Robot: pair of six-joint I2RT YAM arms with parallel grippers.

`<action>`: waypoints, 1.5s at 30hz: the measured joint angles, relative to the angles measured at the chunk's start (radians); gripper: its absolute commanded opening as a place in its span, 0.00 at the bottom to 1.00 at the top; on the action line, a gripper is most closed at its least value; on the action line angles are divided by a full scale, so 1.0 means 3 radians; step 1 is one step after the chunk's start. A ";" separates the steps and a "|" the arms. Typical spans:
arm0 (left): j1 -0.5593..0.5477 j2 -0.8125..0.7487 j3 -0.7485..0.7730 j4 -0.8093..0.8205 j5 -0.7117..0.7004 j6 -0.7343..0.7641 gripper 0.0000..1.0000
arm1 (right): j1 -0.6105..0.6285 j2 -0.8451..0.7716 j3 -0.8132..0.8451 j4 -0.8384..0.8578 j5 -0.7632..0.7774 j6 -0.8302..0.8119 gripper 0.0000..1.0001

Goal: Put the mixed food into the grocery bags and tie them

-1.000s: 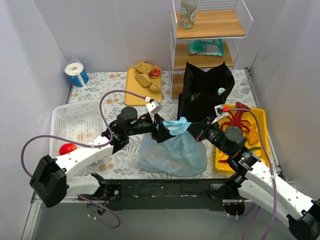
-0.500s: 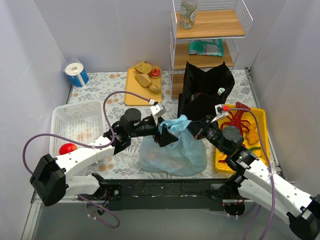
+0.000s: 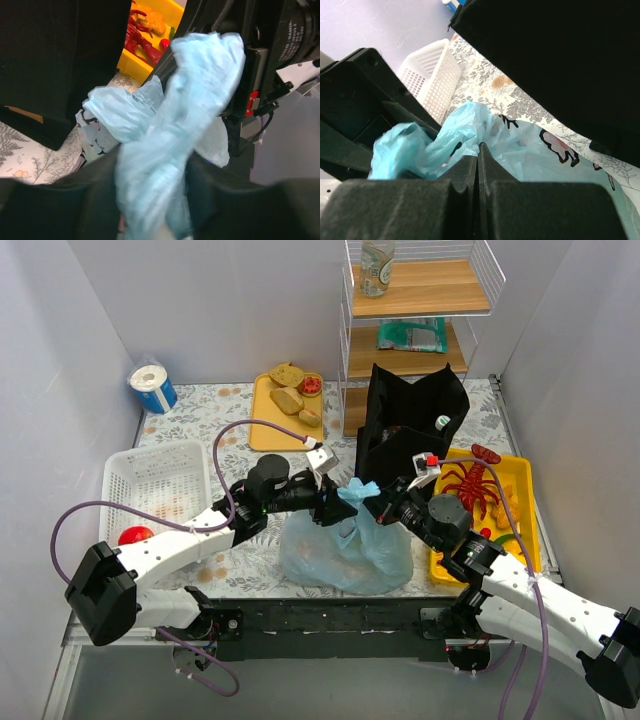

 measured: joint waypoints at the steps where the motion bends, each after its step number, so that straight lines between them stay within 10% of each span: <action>1: 0.0000 0.0005 0.0008 -0.0014 -0.0017 0.0005 0.14 | 0.0001 0.0000 0.0000 0.0001 0.0010 -0.0013 0.01; 5: -0.0003 0.0039 0.0048 -0.0078 -0.0056 0.0042 0.00 | 0.0004 -0.0029 0.0000 -0.0010 0.0048 -0.0065 0.01; 15: -0.0004 0.0057 0.0144 -0.0271 -0.0150 0.0121 0.00 | 0.0004 -0.0417 0.0261 -0.0504 -0.0056 -0.0605 0.70; 23: -0.0004 0.0057 0.0186 -0.0406 -0.0139 0.0161 0.00 | 0.0004 -0.0601 0.0708 -0.0753 -0.0284 -0.0932 0.74; 32: -0.0004 0.0055 0.0201 -0.0434 -0.0140 0.0170 0.00 | 0.0004 -0.0134 0.0824 -0.0872 -0.0425 -0.1031 0.59; 40: -0.0004 0.0055 0.0201 -0.0478 -0.0145 0.0175 0.00 | 0.0004 -0.0051 0.0824 -0.0855 -0.0600 -0.1008 0.05; 45: -0.0004 0.0055 0.0201 -0.0493 -0.0206 0.0153 0.00 | 0.0004 0.0014 0.0824 -0.0841 -0.0713 -0.1003 0.01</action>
